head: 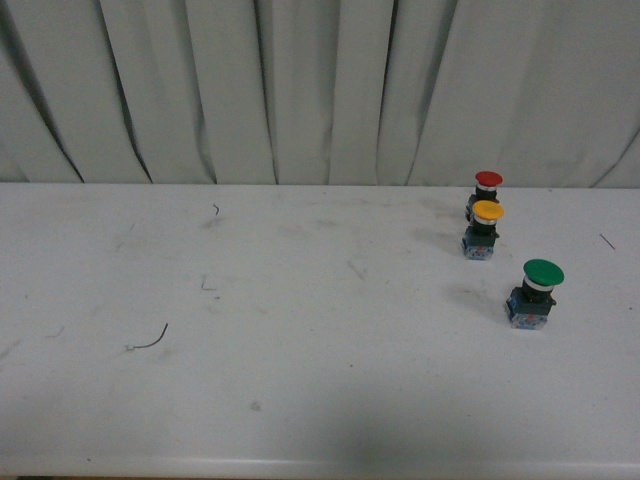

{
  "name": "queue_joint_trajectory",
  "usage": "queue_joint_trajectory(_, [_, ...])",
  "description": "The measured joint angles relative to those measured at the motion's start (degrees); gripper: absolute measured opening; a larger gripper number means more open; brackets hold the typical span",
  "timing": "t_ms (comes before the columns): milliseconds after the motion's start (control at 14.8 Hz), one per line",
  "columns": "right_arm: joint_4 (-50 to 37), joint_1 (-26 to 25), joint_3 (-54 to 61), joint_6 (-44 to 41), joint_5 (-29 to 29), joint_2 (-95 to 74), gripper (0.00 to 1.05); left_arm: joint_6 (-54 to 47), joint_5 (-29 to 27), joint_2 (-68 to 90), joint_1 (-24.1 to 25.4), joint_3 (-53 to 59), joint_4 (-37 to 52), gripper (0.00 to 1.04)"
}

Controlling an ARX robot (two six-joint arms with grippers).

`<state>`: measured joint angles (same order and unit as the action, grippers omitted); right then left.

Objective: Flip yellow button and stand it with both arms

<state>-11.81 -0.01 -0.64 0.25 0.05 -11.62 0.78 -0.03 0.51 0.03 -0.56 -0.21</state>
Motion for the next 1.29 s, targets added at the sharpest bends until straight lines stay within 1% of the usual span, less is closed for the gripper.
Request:
queue_joint_trajectory(135, [1.9, 0.0, 0.0, 0.0, 0.0, 1.8, 0.02, 0.0, 0.0, 0.0, 0.0, 0.0, 0.0, 0.98])
queue_joint_trajectory(203, [8.5, 0.0, 0.0, 0.0, 0.0, 5.9, 0.02, 0.0, 0.0, 0.0, 0.0, 0.0, 0.0, 0.98])
queue_joint_trajectory(271, [11.7, 0.0, 0.0, 0.0, -0.1, 11.2, 0.02, 0.0, 0.0, 0.0, 0.0, 0.0, 0.0, 0.98])
queue_joint_trajectory(813, [12.0, 0.0, 0.0, -0.1, -0.1, 11.4, 0.02, 0.0, 0.0, 0.0, 0.0, 0.0, 0.0, 0.98])
queue_joint_trajectory(881, [12.0, 0.0, 0.0, -0.1, -0.1, 11.4, 0.11, 0.0, 0.0, 0.0, 0.0, 0.0, 0.0, 0.98])
queue_joint_trajectory(1287, [12.0, 0.0, 0.0, -0.1, -0.1, 11.4, 0.88, 0.0, 0.0, 0.0, 0.0, 0.0, 0.0, 0.98])
